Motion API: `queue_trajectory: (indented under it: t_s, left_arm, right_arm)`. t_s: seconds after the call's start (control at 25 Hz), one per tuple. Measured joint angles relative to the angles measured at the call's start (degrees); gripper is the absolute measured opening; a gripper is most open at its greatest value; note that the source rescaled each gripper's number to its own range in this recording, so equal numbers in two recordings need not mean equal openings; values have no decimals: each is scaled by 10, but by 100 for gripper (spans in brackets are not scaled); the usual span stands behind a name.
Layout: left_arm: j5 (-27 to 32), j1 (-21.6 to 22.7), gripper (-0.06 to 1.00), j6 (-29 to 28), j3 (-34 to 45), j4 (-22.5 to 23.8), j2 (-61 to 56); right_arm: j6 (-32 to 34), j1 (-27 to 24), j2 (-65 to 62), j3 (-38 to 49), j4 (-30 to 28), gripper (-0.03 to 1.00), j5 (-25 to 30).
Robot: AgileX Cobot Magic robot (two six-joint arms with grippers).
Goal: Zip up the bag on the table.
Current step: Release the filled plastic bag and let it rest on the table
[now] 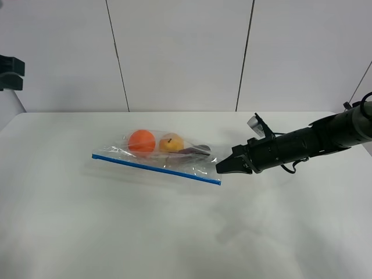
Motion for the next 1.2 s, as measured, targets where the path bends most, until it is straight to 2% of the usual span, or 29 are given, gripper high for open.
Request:
queue_trajectory:
  t_s: [0.24,0.56,0.72,0.96,1.2]
  left_arm:
    - [107,0,50,8,62,-28,-165]
    - [156,0,50,9,186,-43,-496]
    - [185,0,50,8,234,-43,-606]
    - [224,0,50,-13,266,-43,-661]
    - [298,0,50,-14,276,-41,-662]
  right_arm:
    - [0,0,0,0,0,0,0]
    - [0,0,0,0,0,0,-1]
    - [0,0,0,0,0,0,-1]
    - [0,0,0,0,0,0,-1]
    - [0,0,0,0,-2,0,-1]
